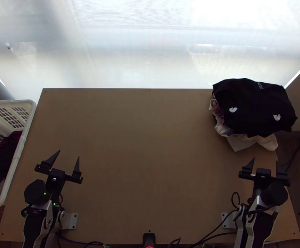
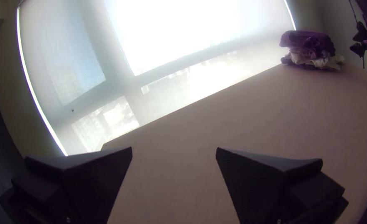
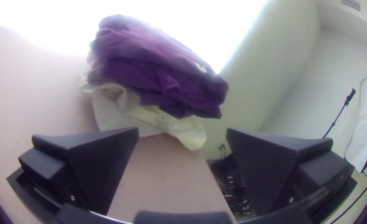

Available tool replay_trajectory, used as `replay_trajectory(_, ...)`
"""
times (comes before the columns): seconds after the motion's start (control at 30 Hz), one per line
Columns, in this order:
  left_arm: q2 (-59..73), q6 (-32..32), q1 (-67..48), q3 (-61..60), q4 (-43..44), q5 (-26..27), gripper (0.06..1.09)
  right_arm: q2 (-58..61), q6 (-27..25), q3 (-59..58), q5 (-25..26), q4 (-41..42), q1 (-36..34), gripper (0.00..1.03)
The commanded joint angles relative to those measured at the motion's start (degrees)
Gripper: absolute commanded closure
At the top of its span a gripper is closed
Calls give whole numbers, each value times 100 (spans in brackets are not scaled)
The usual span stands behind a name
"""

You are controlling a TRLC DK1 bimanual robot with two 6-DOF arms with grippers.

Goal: Fold the t-shirt

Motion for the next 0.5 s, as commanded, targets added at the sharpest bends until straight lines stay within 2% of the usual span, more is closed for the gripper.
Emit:
replay_trajectory(0.0, 3, 6, -72, 1, -1, 6, 10, 1, 37, -7, -433, -143, -40, 5)
replay_trajectory(0.47, 3, -3, -248, 1, -10, 102, 10, 1, 37, -7, -459, -143, -277, 5)
